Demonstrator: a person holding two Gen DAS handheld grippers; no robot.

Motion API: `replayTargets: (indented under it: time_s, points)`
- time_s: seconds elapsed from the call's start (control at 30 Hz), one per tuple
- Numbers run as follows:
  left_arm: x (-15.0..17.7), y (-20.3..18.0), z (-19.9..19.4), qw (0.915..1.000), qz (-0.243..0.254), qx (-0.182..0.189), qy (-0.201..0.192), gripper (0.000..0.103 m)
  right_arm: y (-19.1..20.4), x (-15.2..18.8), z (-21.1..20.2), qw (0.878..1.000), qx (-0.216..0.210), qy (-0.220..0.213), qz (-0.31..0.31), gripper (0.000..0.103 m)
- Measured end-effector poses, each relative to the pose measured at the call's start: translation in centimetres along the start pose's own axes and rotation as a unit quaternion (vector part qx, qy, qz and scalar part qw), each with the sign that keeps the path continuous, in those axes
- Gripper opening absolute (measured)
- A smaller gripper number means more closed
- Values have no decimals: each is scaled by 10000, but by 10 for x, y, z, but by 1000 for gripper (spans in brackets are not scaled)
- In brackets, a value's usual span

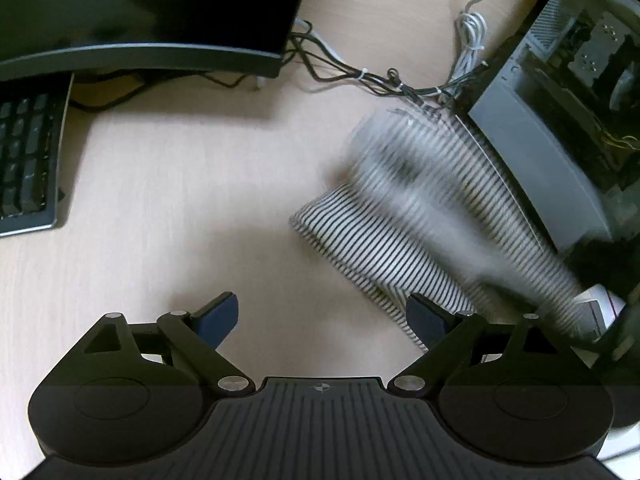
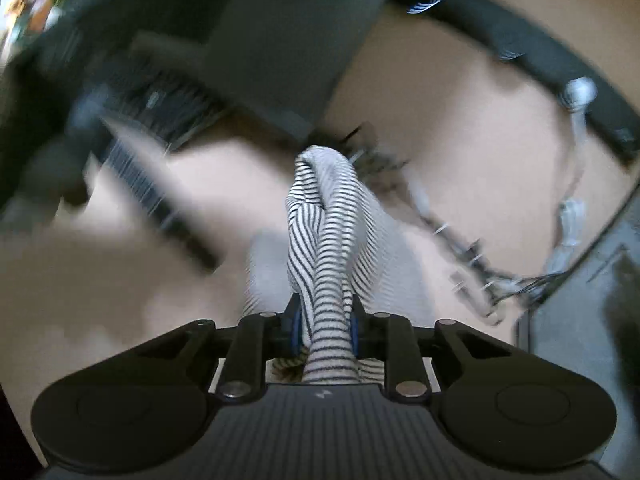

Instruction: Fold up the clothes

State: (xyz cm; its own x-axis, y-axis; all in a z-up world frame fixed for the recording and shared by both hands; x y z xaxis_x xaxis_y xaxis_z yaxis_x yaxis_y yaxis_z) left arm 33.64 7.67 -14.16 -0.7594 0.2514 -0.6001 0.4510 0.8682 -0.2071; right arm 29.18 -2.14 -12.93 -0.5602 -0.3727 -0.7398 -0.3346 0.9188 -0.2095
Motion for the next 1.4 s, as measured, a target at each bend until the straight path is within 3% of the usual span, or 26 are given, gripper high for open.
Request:
replayTargets:
  time_s: [0.13,0.23,0.33,0.4,0.47,0.5,0.6,0.73,0.83,0.97,1.07,1.2,1.3,1.4]
  points:
    - [-6,1,-2,9999,11,-54,-91,95,31,15,14,9991,174,91,-373,31]
    - [-21,2,-17,9987,-88,-103,-488,94,37,17,19,9982,271,138,-516,33]
    - [-47,-8,-37,9937,-64,185,-1107,94,42,17,22,9973,376,136,-620,34]
    - [-64,-26,-39,9898,132,567,-1300,94,46,19,22,9965,417,99,-719,35]
    - [-72,-41,-23,9884,286,923,-1172,94,45,19,20,9973,313,97,-655,39]
    - [-72,-44,-12,9891,316,982,-1046,93,42,16,18,9984,159,108,-534,47]
    - [-61,-42,26,9948,335,786,-546,89,29,7,-2,9981,-581,120,131,53]
    - [-52,-45,36,9946,691,642,-441,90,-17,-15,-32,9876,-1087,-66,1131,72]
    - [-50,-46,37,9943,736,634,-432,92,-42,-11,-24,9847,-939,-25,1467,76]
    - [-49,-43,39,9939,777,675,-405,95,-32,23,13,9892,-710,391,1223,78]
    - [-50,-39,43,9935,824,669,-418,96,-21,29,16,9904,-529,234,1255,79]
    - [-50,-39,48,9920,961,651,-506,98,-27,22,10,9808,-896,347,1697,81]
    - [-50,-39,48,9915,960,675,-566,99,-53,13,-7,9708,-1212,303,2049,86]
    - [-48,-40,46,9912,1002,643,-577,99,-92,0,-17,9602,-1206,95,2517,87]
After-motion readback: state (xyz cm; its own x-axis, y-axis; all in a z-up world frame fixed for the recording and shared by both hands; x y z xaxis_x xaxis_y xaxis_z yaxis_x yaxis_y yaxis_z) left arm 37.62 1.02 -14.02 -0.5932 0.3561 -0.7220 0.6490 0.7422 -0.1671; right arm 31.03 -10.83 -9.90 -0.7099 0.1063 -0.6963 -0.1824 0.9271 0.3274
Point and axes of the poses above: each gripper's, at about its wrist camera, not at the fingertips, and z roughly the way its jaws point, y to its left, x to its underside, the point moved 9 cm from there along z, roughly the way its jaws point, and after that the axes turned 13 degrees about z, right-handed, at the moved point
